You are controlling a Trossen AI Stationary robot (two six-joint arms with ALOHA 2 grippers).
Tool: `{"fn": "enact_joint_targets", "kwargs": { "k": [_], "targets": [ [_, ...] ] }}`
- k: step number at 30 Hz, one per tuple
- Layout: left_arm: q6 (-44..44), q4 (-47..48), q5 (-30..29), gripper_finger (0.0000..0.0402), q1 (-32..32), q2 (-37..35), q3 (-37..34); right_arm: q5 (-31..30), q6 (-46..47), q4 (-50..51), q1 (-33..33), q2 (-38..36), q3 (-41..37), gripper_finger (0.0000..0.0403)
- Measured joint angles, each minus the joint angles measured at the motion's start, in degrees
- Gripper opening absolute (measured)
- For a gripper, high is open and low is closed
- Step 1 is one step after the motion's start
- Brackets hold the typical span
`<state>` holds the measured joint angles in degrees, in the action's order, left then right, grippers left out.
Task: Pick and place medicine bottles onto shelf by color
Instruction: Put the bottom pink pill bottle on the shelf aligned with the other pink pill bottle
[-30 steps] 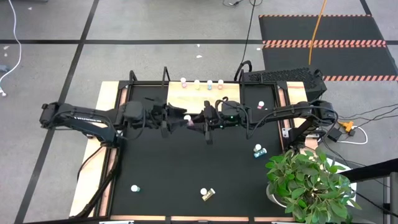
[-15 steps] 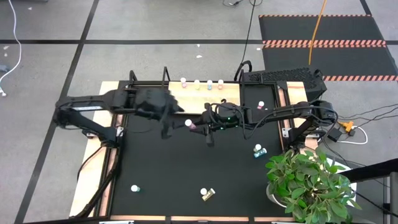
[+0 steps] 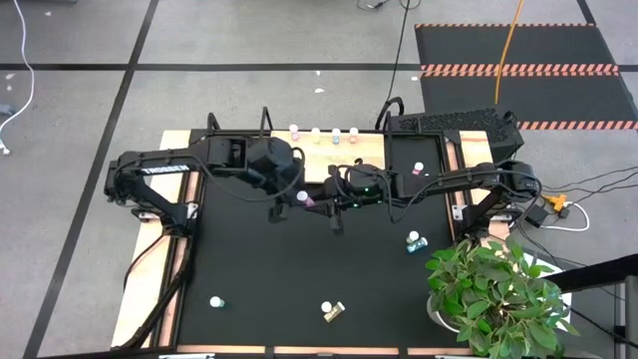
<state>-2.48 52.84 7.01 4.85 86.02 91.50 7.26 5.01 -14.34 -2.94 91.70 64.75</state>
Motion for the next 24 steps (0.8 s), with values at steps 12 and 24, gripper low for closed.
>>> {"fn": "enact_joint_targets", "kwargs": {
  "k": [12,24],
  "targets": [
    [1.6,0.2,0.9,0.0173,0.4,-0.1,0.0,0.0,0.1,-0.4,-0.1,0.0,0.0,0.0106],
    [1.7,0.2,0.8,0.0115,0.5,-0.1,0.0,0.2,1.5,-0.6,-0.9,0.0,0.0,0.0112]
  ]
}}
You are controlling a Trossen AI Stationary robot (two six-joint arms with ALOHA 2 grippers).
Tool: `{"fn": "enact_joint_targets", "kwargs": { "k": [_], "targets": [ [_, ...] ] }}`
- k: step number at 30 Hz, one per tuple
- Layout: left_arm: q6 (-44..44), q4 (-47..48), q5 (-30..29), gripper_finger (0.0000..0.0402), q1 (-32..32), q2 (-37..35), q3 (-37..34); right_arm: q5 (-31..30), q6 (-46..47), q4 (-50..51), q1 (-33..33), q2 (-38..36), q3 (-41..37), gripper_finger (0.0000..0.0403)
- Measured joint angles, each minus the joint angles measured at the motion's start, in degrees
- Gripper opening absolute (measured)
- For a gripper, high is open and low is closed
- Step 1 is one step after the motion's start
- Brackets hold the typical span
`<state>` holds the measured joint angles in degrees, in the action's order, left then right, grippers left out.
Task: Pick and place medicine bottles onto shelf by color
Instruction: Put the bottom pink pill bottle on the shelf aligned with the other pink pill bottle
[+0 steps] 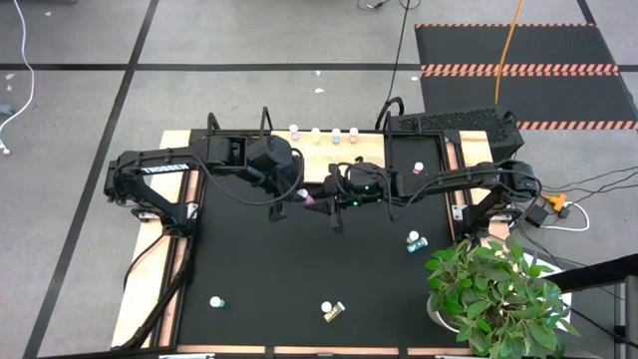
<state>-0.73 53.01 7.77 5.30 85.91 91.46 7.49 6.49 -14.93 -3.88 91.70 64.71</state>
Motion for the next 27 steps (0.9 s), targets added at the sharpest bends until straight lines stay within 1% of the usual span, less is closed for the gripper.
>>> {"fn": "enact_joint_targets", "kwargs": {
  "k": [4,7,11,14,16,19,22,27],
  "targets": [
    [0.0,0.5,-0.5,0.0134,0.4,0.0,0.0,-0.2,0.2,0.9,-1.0,0.0,0.0,0.0136],
    [0.3,1.1,-0.5,0.0139,1.3,0.0,-0.1,-3.2,0.5,3.5,-1.8,0.0,0.0,0.0168],
    [0.4,1.5,-0.3,0.0126,3.1,0.0,-0.1,-7.6,2.0,8.8,-2.7,-0.5,0.0,0.0217],
    [0.3,1.9,-0.3,0.0115,5.0,0.0,-0.1,-7.7,2.2,11.1,-2.9,-1.4,-0.1,0.0247],
    [-0.8,2.6,-0.3,0.0113,6.4,0.0,-0.1,-7.6,2.2,10.7,-2.9,-1.9,-0.1,0.026],
    [-3.0,3.9,-0.4,0.0118,9.1,0.0,-0.1,-7.5,2.7,11.4,-2.9,-2.9,-0.1,0.0271],
    [-4.9,4.2,-0.6,0.0125,13.0,0.1,-0.1,-7.5,3.9,11.6,-2.9,-3.6,0.0,0.0271],
    [-6.4,4.2,-0.3,0.0127,21.5,3.1,-0.2,-7.5,4.8,13.1,-2.9,-4.6,0.0,0.0271]
  ]
}}
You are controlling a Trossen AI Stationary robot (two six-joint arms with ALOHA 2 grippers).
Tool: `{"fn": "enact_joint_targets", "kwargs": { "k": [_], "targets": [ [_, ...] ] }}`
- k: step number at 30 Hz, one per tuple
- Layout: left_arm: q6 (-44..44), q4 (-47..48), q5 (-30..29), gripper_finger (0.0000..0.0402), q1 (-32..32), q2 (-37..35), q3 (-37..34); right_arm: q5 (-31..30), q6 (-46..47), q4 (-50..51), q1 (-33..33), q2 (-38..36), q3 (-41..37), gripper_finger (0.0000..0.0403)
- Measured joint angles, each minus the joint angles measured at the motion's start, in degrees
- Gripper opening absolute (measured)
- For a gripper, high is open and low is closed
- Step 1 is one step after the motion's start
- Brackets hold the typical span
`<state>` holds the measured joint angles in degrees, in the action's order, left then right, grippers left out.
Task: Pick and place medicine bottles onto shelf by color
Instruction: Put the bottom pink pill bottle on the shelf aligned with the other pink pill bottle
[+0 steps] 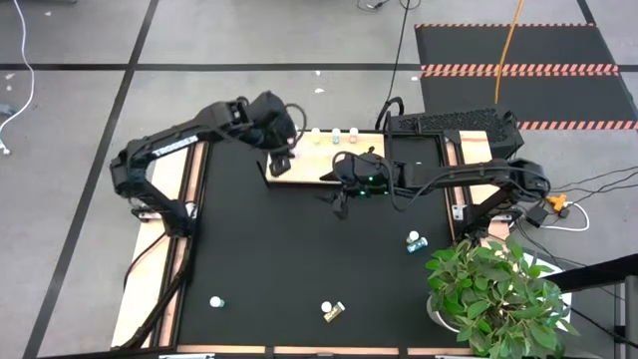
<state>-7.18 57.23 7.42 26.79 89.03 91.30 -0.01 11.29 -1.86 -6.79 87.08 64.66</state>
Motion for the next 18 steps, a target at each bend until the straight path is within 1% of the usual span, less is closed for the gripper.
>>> {"fn": "enact_joint_targets", "kwargs": {
  "k": [4,7,14,18],
  "targets": [
    [-2.0,0.1,3.3,0.0128,5.7,4.7,0.0,0.0,0.0,1.0,0.0,-0.8,0.0,0.027],
    [-3.8,-0.2,4.4,0.0128,8.4,8.8,0.0,0.0,0.0,1.6,0.0,-1.7,0.0,0.027],
    [-4.4,0.1,4.4,0.0129,11.8,16.6,-0.1,-0.1,0.1,5.0,0.0,-3.4,0.0,0.027],
    [-5.0,-0.8,2.6,0.0129,12.7,18.3,0.2,-0.2,0.1,6.3,0.0,-3.4,0.0,0.027]
  ]
}}
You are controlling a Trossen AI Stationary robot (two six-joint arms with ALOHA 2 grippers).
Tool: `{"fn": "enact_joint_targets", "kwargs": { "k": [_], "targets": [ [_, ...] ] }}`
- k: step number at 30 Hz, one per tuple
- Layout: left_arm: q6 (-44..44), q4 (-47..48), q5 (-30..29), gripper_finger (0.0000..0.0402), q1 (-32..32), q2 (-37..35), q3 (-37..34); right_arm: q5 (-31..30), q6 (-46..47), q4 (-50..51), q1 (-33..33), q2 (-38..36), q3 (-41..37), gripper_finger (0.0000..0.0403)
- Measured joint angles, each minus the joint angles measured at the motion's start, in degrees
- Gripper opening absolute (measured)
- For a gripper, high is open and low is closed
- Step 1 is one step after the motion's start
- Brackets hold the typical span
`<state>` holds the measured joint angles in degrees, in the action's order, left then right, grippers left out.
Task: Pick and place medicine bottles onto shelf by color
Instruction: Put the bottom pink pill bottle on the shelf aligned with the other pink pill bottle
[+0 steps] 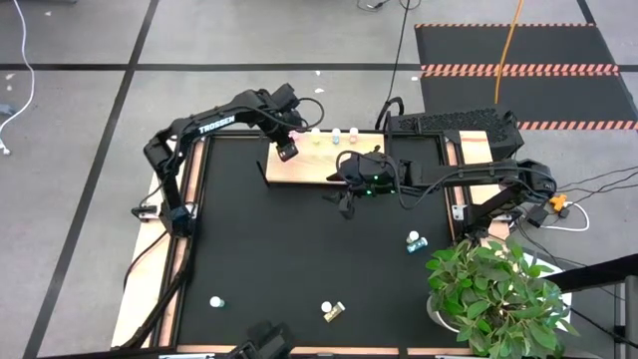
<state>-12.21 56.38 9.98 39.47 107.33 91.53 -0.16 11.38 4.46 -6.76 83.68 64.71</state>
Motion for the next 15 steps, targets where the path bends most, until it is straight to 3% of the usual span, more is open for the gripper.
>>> {"fn": "enact_joint_targets", "kwargs": {
  "k": [15],
  "targets": [
    [3.3,-3.6,0.0,0.0129,1.7,0.9,-0.1,0.3,0.0,1.0,-1.5,0.0,0.0,0.027]
  ]
}}
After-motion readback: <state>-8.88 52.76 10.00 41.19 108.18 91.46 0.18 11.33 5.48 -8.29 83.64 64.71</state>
